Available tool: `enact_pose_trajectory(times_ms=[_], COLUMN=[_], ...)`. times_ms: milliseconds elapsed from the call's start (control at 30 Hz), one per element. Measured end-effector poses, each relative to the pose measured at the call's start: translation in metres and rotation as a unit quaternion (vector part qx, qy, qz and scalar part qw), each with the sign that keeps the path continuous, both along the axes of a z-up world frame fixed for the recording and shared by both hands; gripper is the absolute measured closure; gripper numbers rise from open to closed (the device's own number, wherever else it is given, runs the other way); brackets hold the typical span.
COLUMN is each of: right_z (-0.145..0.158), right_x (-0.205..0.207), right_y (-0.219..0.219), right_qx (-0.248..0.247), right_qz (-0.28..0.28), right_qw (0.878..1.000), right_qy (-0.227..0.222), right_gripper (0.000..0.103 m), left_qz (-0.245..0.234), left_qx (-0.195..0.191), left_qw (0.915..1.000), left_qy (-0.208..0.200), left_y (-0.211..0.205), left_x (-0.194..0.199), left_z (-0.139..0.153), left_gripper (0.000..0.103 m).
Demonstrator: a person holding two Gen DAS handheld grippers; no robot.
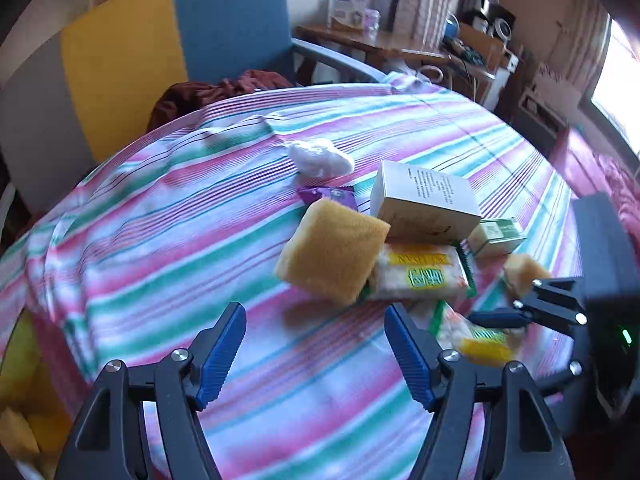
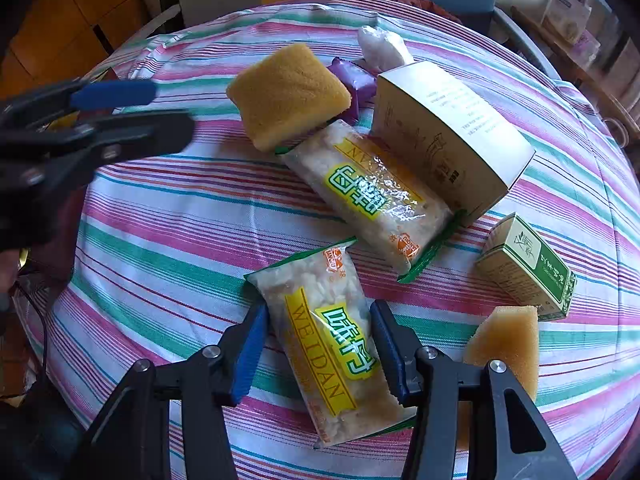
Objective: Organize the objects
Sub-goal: 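Grasp a yellow sponge with the left tool while the right tool approaches the WEIDAN packet, then carry the yellow sponge into the gold tray and release it with the left tool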
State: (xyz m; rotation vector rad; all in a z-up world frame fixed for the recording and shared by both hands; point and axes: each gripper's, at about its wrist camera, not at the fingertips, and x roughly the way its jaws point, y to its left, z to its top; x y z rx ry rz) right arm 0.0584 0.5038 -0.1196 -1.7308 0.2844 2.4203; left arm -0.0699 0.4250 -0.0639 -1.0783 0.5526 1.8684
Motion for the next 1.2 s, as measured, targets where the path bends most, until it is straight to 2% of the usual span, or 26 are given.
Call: enact_pose_trajectory(times_ms=[167, 400, 433, 467, 500, 600, 700, 933, 1200], right_z=[-0.002, -0.002, -0.002, -0.002, -0.002, -0.001, 0.0, -0.001, 0.001], right_x=[0.004, 0.01, 0.011, 0.012, 0.014, 0.018, 0.022, 0.031, 0.043], right_y=[0.001, 0.003, 0.003, 0.004, 0.004, 0.006, 0.01, 0.017, 0.02], right_qx=[0.001, -0.001, 0.0, 0.0, 0.0, 0.011, 0.013, 0.002, 0.018], right_qz=[0.001, 0.006, 0.007, 0.007, 0.008, 0.01, 0.01, 0.01, 0.015], right_qw=[1.0, 1.0, 1.0, 1.0, 1.0, 1.0, 1.0, 1.0, 1.0], right_qy=[-0.002, -0.003, -0.003, -0.003, -0.002, 0.002, 0.006, 0.007, 0.009], right_gripper=[0.048, 0.044, 0.044, 0.044, 0.044, 0.052, 0.053, 0.051, 0.051], left_qz=[-0.035, -0.031, -0.028, -0.022, -0.009, 0.027, 0.053, 0.074, 0.08], left_qx=[-0.016, -0.027, -0.029, -0.031, -0.026, 0.011, 0.039, 0.054, 0.074], left_qw=[0.9991, 0.9989, 0.999, 0.9992, 0.9996, 0.9979, 0.9954, 0.9945, 0.9939], left_qy=[0.02, 0.022, 0.018, 0.009, -0.006, -0.059, -0.069, -0.05, -0.016], left_y=[0.031, 0.055, 0.056, 0.057, 0.054, 0.035, 0.008, -0.045, -0.098], left_x=[-0.002, -0.014, -0.017, -0.021, -0.027, -0.039, -0.033, 0.007, 0.047], left_z=[-0.01, -0.028, -0.032, -0.036, -0.039, -0.035, -0.023, -0.002, 0.025], left_gripper=[0.03, 0.03, 0.031, 0.04, 0.042, 0.046, 0.046, 0.046, 0.046])
